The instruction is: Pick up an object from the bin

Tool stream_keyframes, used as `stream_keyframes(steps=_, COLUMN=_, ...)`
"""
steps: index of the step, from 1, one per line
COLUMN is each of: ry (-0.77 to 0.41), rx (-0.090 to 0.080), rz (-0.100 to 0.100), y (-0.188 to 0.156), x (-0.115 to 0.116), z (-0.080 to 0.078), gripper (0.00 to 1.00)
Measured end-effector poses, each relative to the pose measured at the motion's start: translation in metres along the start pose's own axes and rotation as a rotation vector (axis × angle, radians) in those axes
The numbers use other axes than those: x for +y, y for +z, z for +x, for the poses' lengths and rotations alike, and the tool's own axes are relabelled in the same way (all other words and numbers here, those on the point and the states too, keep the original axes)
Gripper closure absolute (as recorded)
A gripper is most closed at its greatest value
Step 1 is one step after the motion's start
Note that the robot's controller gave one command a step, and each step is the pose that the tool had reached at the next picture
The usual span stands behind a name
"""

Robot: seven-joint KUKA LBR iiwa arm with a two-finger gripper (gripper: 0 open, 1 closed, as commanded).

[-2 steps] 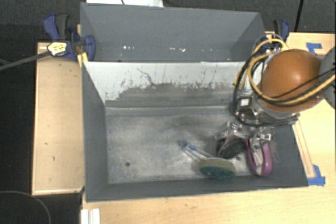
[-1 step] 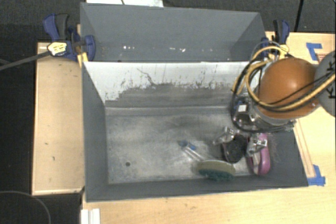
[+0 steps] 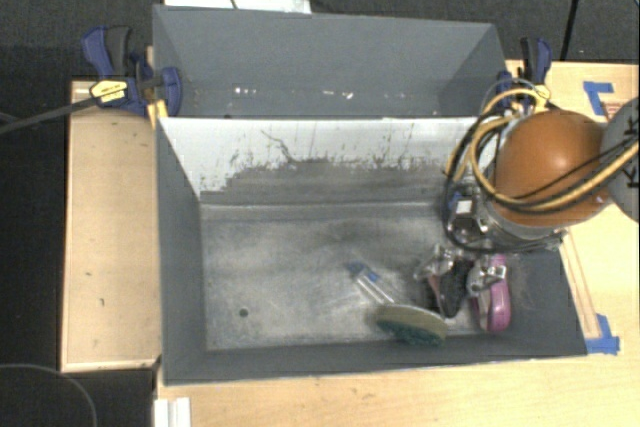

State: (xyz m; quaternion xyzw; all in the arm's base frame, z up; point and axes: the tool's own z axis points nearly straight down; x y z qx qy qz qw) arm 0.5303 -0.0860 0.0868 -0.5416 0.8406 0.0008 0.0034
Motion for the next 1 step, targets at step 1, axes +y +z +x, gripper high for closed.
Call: stream_keyframes(steps=1, ry=-0.484, rx=0.004, rz=0.0, y=-0.118, x=-0.032, z=-0.0019, gripper=1.0)
